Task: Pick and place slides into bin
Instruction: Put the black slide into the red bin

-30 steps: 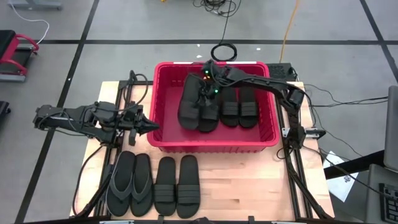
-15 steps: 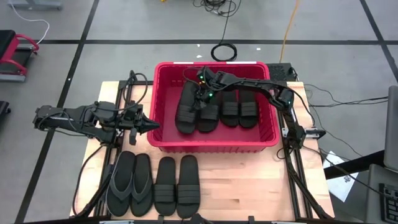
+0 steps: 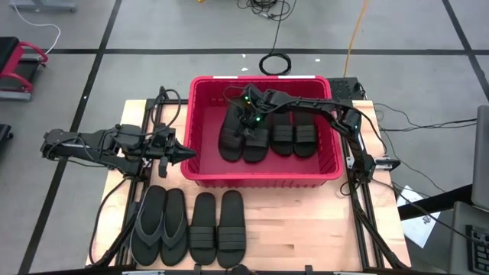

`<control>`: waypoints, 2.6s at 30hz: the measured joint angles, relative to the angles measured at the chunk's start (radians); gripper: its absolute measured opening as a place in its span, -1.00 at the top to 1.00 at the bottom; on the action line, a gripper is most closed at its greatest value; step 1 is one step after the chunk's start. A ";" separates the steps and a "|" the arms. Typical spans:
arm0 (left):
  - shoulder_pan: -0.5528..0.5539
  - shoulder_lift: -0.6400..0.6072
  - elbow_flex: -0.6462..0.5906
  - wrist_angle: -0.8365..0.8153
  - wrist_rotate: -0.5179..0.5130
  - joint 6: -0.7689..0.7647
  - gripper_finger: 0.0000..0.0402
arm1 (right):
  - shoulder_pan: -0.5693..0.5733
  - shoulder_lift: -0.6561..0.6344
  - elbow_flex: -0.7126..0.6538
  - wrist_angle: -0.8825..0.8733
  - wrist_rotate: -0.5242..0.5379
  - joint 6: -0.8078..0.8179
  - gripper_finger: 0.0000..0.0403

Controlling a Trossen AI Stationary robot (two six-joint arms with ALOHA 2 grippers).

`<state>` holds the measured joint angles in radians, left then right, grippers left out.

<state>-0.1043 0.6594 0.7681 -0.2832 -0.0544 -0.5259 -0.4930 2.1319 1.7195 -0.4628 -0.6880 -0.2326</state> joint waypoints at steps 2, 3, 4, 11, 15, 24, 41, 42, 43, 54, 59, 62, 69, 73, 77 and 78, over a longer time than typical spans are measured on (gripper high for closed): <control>0.000 0.000 0.000 0.000 0.000 0.002 0.90 | 0.006 0.000 0.000 -0.004 -0.005 -0.008 0.99; 0.000 0.000 0.000 0.000 0.000 0.006 0.90 | 0.011 0.000 0.000 -0.005 -0.007 -0.017 0.99; 0.000 0.000 0.000 0.000 0.000 0.008 0.90 | 0.016 -0.001 0.000 -0.004 -0.002 -0.022 0.99; 0.000 0.000 0.000 0.000 0.000 0.008 0.90 | 0.034 -0.003 0.001 -0.031 -0.001 -0.044 0.99; 0.000 0.000 0.000 0.000 0.000 0.007 0.90 | 0.033 0.001 -0.001 -0.053 -0.092 -0.053 0.99; 0.000 0.000 0.000 0.000 0.001 0.007 0.90 | 0.033 0.003 -0.002 -0.043 -0.220 -0.042 0.99; 0.000 0.000 0.000 0.000 0.001 0.005 0.90 | 0.023 0.002 -0.002 -0.036 -0.211 -0.033 0.82; 0.000 0.000 0.000 0.000 0.001 0.005 0.90 | 0.023 0.002 -0.002 -0.036 -0.211 -0.030 0.79; 0.000 0.000 0.000 0.000 0.001 0.008 0.90 | 0.023 0.002 -0.002 -0.035 -0.211 -0.027 0.77; 0.000 0.000 0.000 -0.001 0.001 0.027 0.90 | 0.030 0.001 0.000 -0.033 -0.203 -0.016 0.50; 0.000 0.000 0.000 -0.001 0.001 0.036 0.90 | 0.030 -0.001 0.000 -0.013 -0.115 0.022 0.35; 0.000 0.000 0.000 -0.002 0.001 0.035 0.90 | 0.030 -0.002 0.000 0.005 -0.101 0.049 0.30; 0.000 0.000 0.000 -0.005 0.002 0.024 0.90 | 0.030 -0.113 0.000 -0.032 -0.102 0.086 0.30; 0.000 0.000 0.000 -0.005 0.006 0.019 0.90 | 0.030 -0.185 0.000 -0.169 -0.102 0.006 0.34; 0.000 0.000 0.000 -0.005 0.012 0.031 0.90 | 0.059 -0.195 0.002 -0.331 -0.088 -0.114 0.49; 0.000 0.000 0.000 -0.005 0.012 0.035 0.90 | 0.069 -0.189 0.001 -0.370 -0.068 -0.136 0.55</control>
<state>-0.1042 0.6594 0.7681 -0.2886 -0.0425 -0.4912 -0.4244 1.9429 1.7203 -0.8330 -0.7562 -0.3691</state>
